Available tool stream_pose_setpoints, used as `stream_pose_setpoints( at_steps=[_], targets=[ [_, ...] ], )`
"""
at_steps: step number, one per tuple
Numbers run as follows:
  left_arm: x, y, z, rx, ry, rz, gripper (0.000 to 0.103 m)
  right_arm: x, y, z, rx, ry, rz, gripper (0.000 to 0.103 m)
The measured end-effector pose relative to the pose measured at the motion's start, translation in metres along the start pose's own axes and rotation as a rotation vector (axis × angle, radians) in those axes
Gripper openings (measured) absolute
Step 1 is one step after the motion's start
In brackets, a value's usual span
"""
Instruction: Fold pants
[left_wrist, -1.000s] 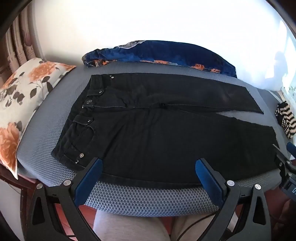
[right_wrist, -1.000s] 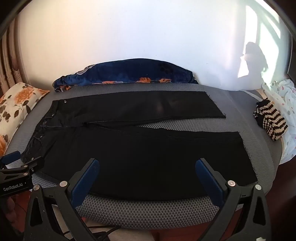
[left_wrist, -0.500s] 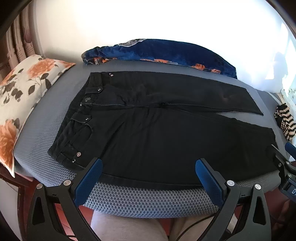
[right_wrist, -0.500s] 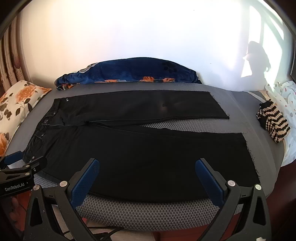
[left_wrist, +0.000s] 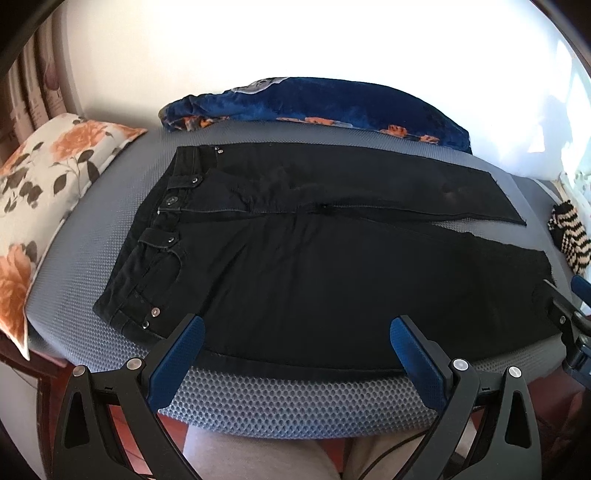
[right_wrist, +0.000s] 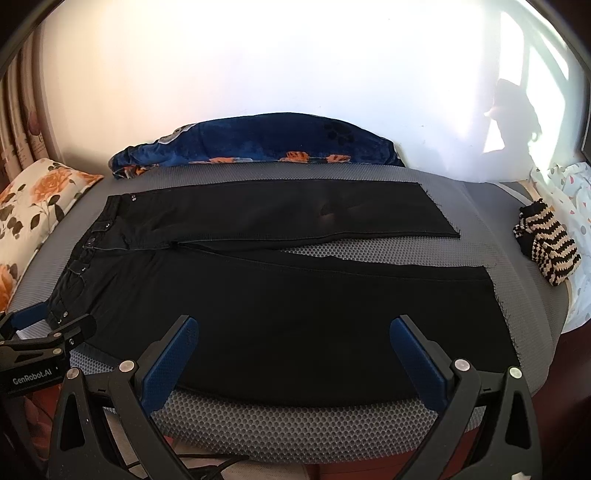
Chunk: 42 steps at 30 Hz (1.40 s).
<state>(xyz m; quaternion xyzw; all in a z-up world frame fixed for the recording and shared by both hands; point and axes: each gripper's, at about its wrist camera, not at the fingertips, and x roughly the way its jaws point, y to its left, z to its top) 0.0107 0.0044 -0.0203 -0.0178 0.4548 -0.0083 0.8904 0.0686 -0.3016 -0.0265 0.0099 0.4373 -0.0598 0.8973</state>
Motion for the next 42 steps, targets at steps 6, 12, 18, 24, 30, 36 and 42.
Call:
stream_pose_setpoints(
  at_steps=[6, 12, 18, 24, 30, 36, 42],
  targets=[
    [0.002, -0.0006, 0.0018, 0.0, 0.009, 0.012, 0.1, 0.0002, 0.002, 0.0015, -0.002, 0.002, -0.005, 0.103],
    [0.004, 0.0004, 0.0041, -0.004, 0.031, 0.001, 0.1, 0.0013, 0.0038, 0.0027, -0.013, 0.0, -0.006, 0.103],
    [0.0048, -0.0021, 0.0036, 0.004, 0.034, 0.006, 0.1, 0.0031, 0.0041, 0.0032, -0.02, 0.003, 0.0, 0.103],
    [0.0074, -0.0031, 0.0015, -0.001, 0.045, 0.031, 0.1, 0.003, 0.0038, 0.0032, -0.021, 0.003, 0.002, 0.103],
    [0.0073, -0.0017, 0.0003, -0.003, 0.043, 0.05, 0.1, 0.0034, 0.0046, 0.0039, -0.024, 0.004, 0.003, 0.103],
    [0.0046, -0.0017, 0.0005, -0.001, 0.032, 0.052, 0.1, 0.0033, 0.0043, 0.0042, -0.023, 0.003, -0.001, 0.103],
    [0.0032, -0.0015, 0.0023, 0.003, 0.025, 0.056, 0.1, 0.0024, 0.0052, 0.0042, -0.022, 0.001, -0.001, 0.103]
  ],
)
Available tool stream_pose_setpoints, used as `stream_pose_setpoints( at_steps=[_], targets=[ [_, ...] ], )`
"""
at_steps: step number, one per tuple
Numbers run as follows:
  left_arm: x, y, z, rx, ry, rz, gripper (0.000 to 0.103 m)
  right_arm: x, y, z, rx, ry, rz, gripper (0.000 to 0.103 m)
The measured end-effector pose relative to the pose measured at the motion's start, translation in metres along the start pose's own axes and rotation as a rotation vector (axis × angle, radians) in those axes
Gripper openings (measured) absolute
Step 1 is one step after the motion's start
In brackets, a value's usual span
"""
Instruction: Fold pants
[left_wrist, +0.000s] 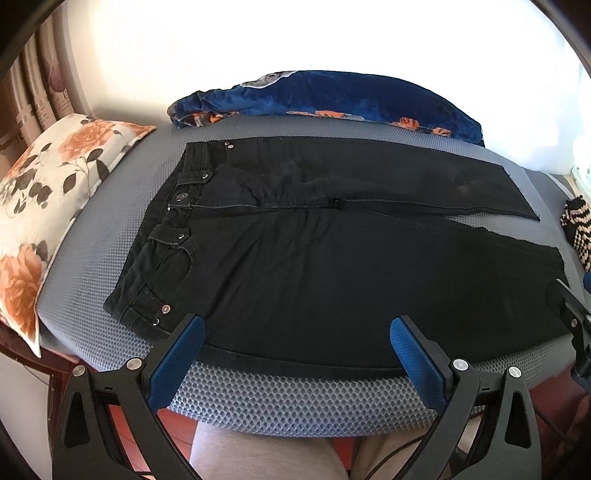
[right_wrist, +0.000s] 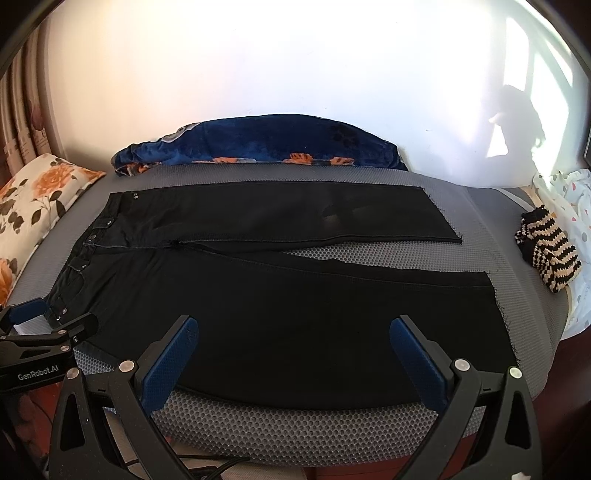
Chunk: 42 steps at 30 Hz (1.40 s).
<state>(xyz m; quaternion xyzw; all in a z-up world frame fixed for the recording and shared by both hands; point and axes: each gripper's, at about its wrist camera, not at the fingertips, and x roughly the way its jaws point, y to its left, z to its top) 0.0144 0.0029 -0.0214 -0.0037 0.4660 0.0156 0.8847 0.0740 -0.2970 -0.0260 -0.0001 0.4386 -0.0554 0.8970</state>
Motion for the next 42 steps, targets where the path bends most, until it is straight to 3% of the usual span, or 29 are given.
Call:
stream_pose_setpoints(
  at_steps=[42],
  targets=[
    [-0.002, -0.0001, 0.0032, 0.008, -0.005, 0.032, 0.1, 0.0005, -0.0043, -0.0014, 0.006, -0.001, 0.003, 0.103]
  ],
)
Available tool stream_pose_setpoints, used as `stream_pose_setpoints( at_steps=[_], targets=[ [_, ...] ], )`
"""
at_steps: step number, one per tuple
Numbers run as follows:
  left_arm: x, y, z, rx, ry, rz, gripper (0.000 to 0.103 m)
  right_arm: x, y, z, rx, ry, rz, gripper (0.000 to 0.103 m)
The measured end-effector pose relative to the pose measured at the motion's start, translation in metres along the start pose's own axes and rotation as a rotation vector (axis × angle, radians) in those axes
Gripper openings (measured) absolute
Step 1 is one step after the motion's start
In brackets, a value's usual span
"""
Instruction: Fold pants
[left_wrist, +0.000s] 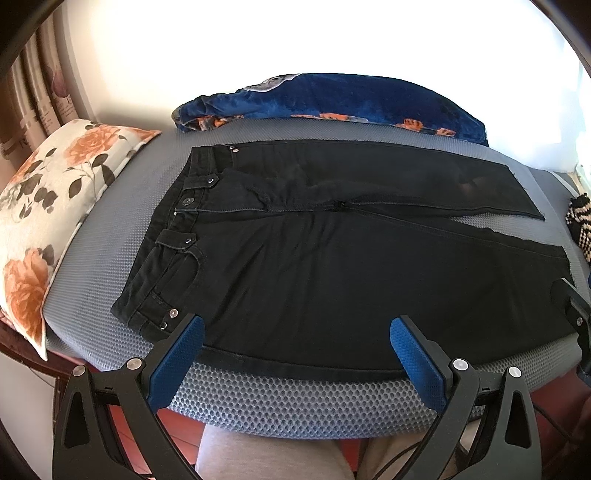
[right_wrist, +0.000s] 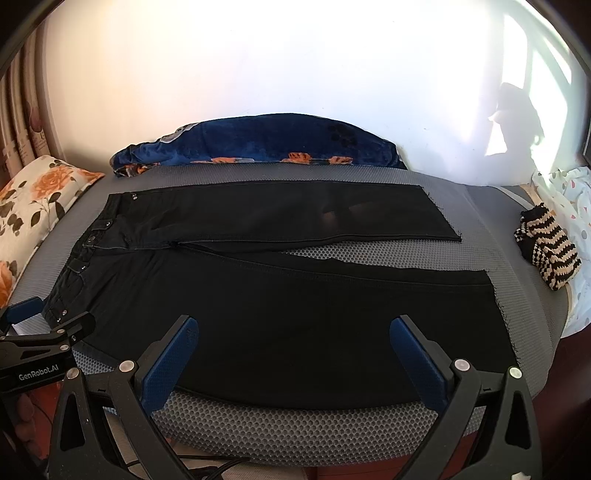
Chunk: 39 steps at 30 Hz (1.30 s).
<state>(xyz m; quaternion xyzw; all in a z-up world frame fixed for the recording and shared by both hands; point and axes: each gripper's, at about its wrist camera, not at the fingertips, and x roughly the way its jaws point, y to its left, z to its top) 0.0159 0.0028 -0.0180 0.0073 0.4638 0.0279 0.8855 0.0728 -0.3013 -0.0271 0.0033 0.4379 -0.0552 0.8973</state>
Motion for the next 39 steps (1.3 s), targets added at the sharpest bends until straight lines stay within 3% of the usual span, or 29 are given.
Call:
stream_pose_setpoints(
  at_steps=[12, 20, 22, 27, 30, 39],
  targets=[
    [0.003, 0.003, 0.006, -0.008, -0.003, -0.013, 0.1, 0.002, 0.0, 0.0, 0.012, 0.001, -0.001, 0.103],
    [0.01, 0.021, 0.029, -0.039, -0.044, -0.047, 0.1, 0.008, -0.007, 0.017, 0.046, -0.012, 0.031, 0.103],
    [0.014, 0.028, 0.037, -0.045, -0.049, -0.057, 0.098, 0.011, -0.01, 0.024, 0.059, -0.013, 0.046, 0.103],
    [0.036, 0.056, 0.066, -0.074, -0.057, -0.072, 0.076, 0.026, -0.01, 0.045, 0.044, -0.023, 0.052, 0.103],
    [0.049, 0.079, 0.083, -0.099, -0.072, -0.088, 0.073, 0.039, -0.007, 0.06, 0.032, -0.016, 0.072, 0.103],
    [0.113, 0.165, 0.144, -0.261, -0.031, -0.303, 0.069, 0.091, 0.016, 0.102, 0.01, 0.029, 0.177, 0.103]
  ],
)
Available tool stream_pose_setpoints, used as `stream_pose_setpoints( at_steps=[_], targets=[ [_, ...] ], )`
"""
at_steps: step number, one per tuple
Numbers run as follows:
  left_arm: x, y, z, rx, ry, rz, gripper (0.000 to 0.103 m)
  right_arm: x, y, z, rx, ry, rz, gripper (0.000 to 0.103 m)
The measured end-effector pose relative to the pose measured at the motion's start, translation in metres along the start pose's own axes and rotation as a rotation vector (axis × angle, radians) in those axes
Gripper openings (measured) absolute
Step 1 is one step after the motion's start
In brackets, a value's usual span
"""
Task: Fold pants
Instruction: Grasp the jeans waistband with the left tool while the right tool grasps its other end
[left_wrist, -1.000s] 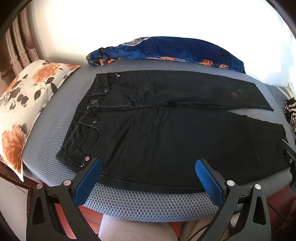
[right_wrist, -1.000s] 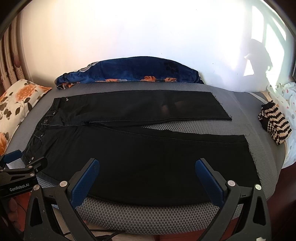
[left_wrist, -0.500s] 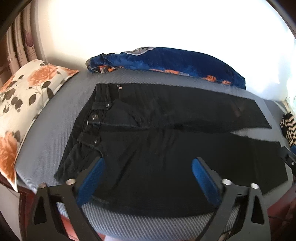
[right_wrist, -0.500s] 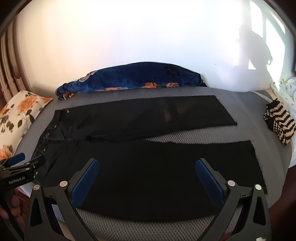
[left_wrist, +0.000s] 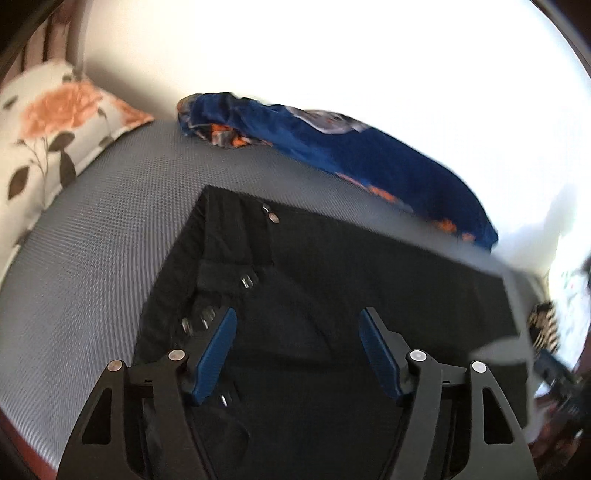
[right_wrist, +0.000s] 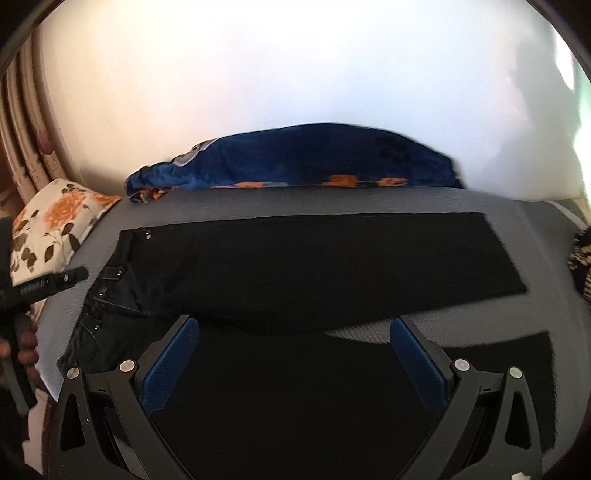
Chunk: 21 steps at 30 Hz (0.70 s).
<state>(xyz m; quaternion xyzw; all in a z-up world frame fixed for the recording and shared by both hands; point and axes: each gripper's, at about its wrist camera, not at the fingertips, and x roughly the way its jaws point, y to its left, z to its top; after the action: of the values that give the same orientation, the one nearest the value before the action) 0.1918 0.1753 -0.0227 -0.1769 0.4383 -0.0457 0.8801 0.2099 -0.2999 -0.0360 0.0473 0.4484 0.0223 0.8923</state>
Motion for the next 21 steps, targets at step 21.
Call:
stream_pose_setpoints(
  at_steps=[21],
  targets=[
    [0.14, 0.099, 0.098, -0.171, 0.25, -0.161, 0.028, 0.131, 0.039, 0.056, -0.07, 0.173, 0.105, 0.101]
  ],
)
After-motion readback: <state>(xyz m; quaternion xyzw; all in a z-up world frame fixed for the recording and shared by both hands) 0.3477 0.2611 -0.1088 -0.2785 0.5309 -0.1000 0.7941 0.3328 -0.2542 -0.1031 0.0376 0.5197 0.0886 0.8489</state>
